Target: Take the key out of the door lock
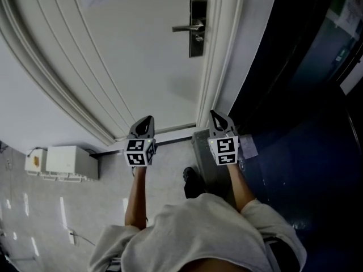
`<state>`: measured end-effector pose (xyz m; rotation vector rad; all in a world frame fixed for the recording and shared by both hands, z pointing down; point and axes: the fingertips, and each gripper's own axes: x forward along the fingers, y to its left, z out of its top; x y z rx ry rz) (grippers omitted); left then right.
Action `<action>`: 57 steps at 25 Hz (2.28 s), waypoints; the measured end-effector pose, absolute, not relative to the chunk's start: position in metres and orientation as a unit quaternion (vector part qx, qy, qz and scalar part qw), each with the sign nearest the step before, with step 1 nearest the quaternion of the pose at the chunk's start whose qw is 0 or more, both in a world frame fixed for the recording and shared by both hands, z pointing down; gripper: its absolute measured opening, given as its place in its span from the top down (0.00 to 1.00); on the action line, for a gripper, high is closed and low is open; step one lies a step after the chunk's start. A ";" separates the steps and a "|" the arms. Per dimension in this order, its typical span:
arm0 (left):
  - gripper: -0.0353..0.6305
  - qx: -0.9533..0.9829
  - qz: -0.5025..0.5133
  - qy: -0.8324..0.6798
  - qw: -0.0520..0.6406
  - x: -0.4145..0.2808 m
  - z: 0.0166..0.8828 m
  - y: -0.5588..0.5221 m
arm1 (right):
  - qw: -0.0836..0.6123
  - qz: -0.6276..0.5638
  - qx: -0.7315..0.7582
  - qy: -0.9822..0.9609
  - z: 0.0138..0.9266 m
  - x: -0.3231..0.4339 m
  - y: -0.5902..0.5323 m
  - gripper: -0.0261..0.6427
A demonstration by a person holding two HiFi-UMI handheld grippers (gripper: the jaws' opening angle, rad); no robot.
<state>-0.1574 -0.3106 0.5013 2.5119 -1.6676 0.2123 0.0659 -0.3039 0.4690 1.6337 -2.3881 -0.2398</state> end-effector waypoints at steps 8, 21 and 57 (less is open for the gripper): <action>0.92 0.826 0.071 -0.557 0.053 -0.140 0.485 -0.423 | 0.109 -0.091 0.544 -0.827 0.450 0.072 -0.424 0.93; 0.92 0.815 0.066 -0.574 0.034 -0.129 0.461 -0.556 | 0.090 -0.107 0.523 -0.840 0.429 0.076 -0.563 0.93; 0.92 0.837 0.079 -0.540 0.046 -0.140 0.476 -0.569 | 0.205 -0.294 0.528 -0.769 0.376 0.063 -0.584 0.93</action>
